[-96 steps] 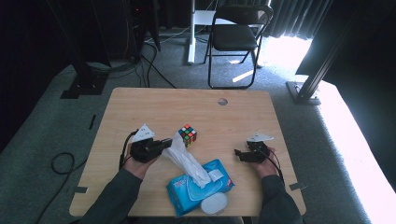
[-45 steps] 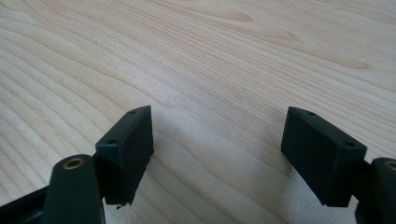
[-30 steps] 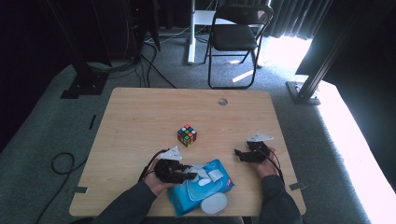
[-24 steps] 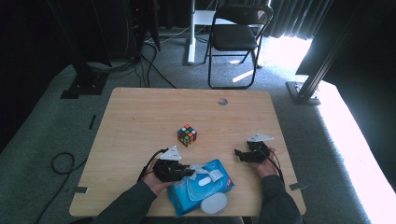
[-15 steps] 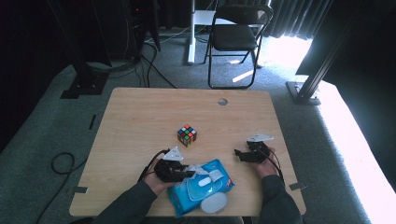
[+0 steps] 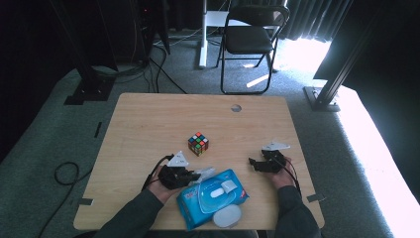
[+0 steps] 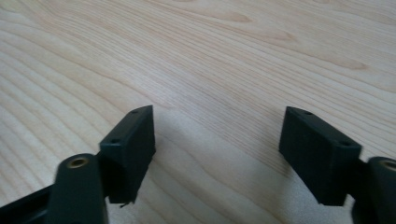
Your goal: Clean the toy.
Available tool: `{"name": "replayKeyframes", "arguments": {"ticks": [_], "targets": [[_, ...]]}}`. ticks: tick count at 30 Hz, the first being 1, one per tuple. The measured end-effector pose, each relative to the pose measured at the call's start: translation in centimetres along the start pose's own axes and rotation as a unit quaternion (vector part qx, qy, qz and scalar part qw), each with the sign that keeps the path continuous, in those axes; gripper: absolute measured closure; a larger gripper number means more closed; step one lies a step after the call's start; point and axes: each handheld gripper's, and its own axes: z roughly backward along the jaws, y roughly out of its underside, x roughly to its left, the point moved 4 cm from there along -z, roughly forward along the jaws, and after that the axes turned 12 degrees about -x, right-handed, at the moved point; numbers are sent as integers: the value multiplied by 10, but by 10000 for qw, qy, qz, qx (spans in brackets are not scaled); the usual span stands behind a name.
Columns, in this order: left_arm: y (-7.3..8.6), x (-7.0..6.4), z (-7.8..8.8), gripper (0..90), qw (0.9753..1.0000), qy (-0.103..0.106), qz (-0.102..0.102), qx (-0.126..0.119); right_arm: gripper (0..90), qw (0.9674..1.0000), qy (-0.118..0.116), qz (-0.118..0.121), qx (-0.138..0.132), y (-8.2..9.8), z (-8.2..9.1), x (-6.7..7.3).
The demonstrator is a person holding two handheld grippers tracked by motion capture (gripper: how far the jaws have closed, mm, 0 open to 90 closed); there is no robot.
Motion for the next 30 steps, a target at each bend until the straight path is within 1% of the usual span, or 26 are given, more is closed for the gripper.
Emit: {"name": "replayKeyframes", "arguments": {"ticks": [4, 8, 11, 12, 13, 15, 16, 18, 20, 22, 23, 25, 27, 28, 30], "targets": [[-2, 10, 8, 839, 9997, -205, 74, -106, 290, 10000, 11, -10, -5, 0, 0, 0], [-2, 20, 16, 838, 9991, -346, 163, -198, 294, 10000, 35, -19, 50, -1, 0, 1], [-1, 27, 22, 839, 9983, -461, 231, -268, 271, 9999, 87, -55, 99, -2, -1, 2], [-1, 29, 24, 838, 9981, -490, 242, -278, 240, 9999, 63, -43, 114, -2, -2, 3], [-1, 31, 26, 838, 9979, -520, 245, -287, 222, 9999, -33, 20, 148, -2, -2, 4], [-1, 35, 28, 838, 9974, -589, 273, -301, 230, 9998, -55, 14, 185, -3, -3, 5], [-1, 38, 30, 838, 9971, -623, 299, -328, 253, 9998, -36, 9, 212, -4, -3, 5], [-1, 41, 33, 837, 9966, -663, 326, -356, 334, 9997, -68, 1, 223, -6, -3, 6], [-1, 43, 36, 838, 9963, -691, 337, -396, 406, 9996, -157, 32, 216, -7, -3, 8], [-1, 46, 39, 837, 9956, -743, 364, -430, 450, 9995, -249, 102, 190, -10, -4, 11], [-1, 48, 41, 837, 9954, -767, 368, -444, 461, 9995, -266, 123, 146, -12, -4, 13], [-1, 51, 44, 837, 9948, -811, 399, -464, 489, 9994, -344, 71, 38, -15, -4, 15], [-1, 53, 46, 836, 9944, -812, 442, -512, 507, 9992, -401, 62, 30, -18, -6, 17], [-2, 54, 48, 835, 9941, -802, 479, -552, 512, 9990, -435, 98, 27, -19, -7, 18], [-3, 55, 51, 835, 9937, -833, 473, -578, 513, 9987, -491, 160, -10, -24, -9, 22]]}}
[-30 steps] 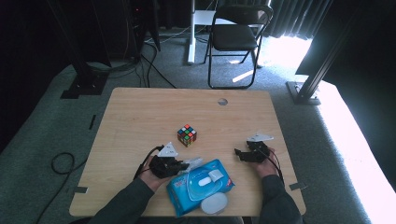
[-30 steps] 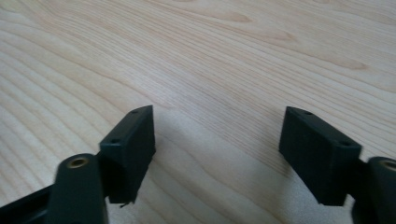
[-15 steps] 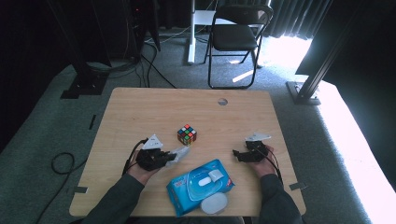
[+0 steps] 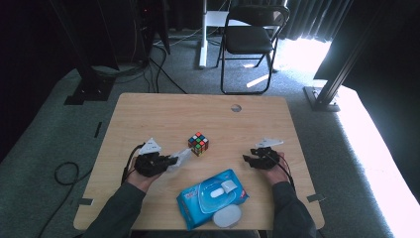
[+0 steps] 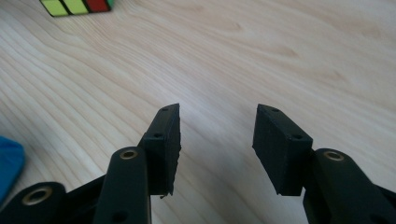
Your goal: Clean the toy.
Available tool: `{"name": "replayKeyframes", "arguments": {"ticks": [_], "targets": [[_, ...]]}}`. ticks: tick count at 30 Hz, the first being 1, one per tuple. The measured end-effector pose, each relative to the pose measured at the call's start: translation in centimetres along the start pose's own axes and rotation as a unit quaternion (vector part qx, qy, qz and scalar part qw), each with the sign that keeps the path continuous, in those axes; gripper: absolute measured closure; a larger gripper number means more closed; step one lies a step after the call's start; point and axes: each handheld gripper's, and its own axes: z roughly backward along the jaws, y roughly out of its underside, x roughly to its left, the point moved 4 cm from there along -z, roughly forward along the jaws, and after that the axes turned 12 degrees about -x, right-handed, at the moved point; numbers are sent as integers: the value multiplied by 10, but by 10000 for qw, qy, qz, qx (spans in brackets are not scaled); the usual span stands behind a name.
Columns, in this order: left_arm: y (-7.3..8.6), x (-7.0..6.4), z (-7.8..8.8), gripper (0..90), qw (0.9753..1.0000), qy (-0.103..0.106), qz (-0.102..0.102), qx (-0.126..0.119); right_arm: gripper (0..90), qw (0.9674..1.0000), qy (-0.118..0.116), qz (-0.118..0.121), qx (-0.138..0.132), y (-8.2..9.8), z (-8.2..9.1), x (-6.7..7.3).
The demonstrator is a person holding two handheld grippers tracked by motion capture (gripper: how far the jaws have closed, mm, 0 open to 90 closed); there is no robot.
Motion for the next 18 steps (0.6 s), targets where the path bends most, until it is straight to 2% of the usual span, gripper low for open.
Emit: {"name": "replayKeyframes", "arguments": {"ticks": [3, 5, 8, 18], "targets": [[-1, 3, 3, 835, 10000, -50, 29, -33, 512, 9999, -78, 80, -76, -8, -5, 6], [-1, 4, 4, 835, 10000, -75, 39, -48, 511, 9999, -110, 85, -52, -10, -7, 8], [-2, 10, 8, 835, 9998, -120, 98, -95, 513, 9995, -234, 220, -37, -19, -15, 17], [0, 20, 12, 834, 9994, -218, 228, -131, 491, 9985, -472, 272, -69, -36, -32, 33]]}}
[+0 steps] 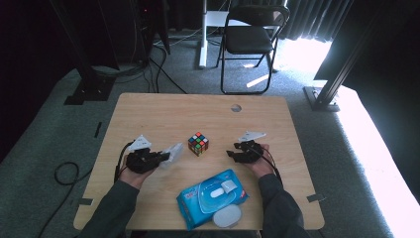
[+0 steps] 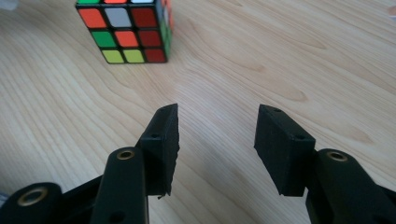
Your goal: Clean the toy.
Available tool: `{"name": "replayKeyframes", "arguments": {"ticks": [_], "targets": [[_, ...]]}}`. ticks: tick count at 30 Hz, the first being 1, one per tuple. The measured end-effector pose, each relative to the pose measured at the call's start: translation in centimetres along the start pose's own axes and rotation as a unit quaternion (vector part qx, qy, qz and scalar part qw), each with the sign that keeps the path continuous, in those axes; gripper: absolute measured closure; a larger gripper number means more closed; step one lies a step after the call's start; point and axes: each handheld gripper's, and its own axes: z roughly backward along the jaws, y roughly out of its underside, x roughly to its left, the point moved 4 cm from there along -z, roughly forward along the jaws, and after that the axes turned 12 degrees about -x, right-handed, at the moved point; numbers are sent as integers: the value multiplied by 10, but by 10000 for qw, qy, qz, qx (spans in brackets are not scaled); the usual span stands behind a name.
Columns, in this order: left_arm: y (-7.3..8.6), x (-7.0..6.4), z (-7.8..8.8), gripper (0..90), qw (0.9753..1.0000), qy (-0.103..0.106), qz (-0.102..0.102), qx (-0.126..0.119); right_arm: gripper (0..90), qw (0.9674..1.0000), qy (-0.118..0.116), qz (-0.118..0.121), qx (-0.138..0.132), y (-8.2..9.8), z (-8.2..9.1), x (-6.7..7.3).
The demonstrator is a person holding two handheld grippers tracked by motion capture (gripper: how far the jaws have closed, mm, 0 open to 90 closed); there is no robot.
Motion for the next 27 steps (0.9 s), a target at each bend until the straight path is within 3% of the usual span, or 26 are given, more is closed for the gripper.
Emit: {"name": "replayKeyframes", "arguments": {"ticks": [18, 27], "targets": [[6, 9, -2, 833, 9999, -54, 142, 41, 339, 9997, -166, 173, -34, -29, -20, 17], [8, 13, -4, 833, 9998, -86, 174, 69, 262, 9988, -365, 316, -15, -48, -29, 26]]}}
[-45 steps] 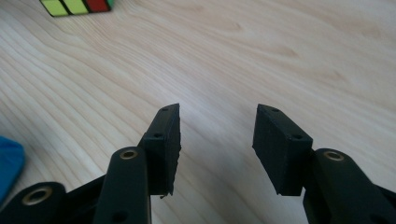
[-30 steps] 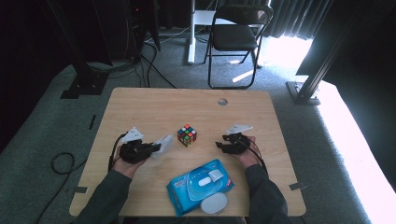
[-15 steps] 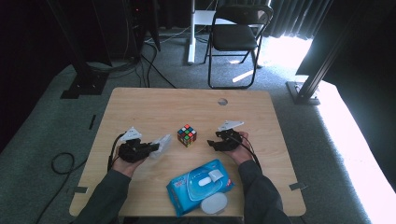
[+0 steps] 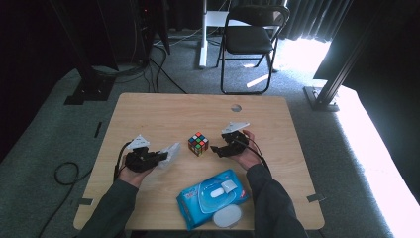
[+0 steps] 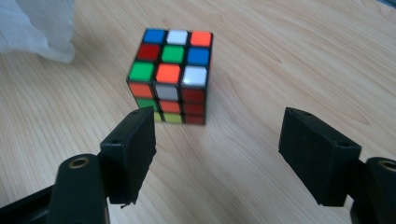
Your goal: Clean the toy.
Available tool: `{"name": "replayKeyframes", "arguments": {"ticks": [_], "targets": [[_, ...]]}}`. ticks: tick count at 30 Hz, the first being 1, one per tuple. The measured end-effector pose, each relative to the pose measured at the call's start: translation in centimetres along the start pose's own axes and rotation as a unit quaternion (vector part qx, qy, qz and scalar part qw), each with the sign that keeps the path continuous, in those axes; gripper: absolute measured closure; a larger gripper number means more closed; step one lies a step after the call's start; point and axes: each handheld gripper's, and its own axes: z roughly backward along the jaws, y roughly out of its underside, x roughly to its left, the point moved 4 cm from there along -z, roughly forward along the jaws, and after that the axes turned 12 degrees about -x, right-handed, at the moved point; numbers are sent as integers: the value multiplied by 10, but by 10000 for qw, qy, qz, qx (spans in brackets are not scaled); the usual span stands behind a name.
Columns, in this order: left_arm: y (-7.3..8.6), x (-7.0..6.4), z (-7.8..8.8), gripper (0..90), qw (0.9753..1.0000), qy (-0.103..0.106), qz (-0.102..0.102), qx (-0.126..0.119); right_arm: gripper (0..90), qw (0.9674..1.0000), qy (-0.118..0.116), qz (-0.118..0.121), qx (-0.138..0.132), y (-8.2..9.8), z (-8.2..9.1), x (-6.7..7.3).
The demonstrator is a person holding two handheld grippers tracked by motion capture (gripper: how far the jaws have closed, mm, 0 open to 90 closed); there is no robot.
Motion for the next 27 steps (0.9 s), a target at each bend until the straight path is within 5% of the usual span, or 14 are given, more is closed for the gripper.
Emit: {"name": "replayKeyframes", "arguments": {"ticks": [13, 27], "targets": [[1, 3, 0, 833, 10000, -22, 29, 10, 180, 9998, -198, -3, -84, -17, -33, 22], [2, 6, 0, 834, 10000, -41, 57, 21, 147, 9996, -153, -54, 246, -10, -63, 27]]}}
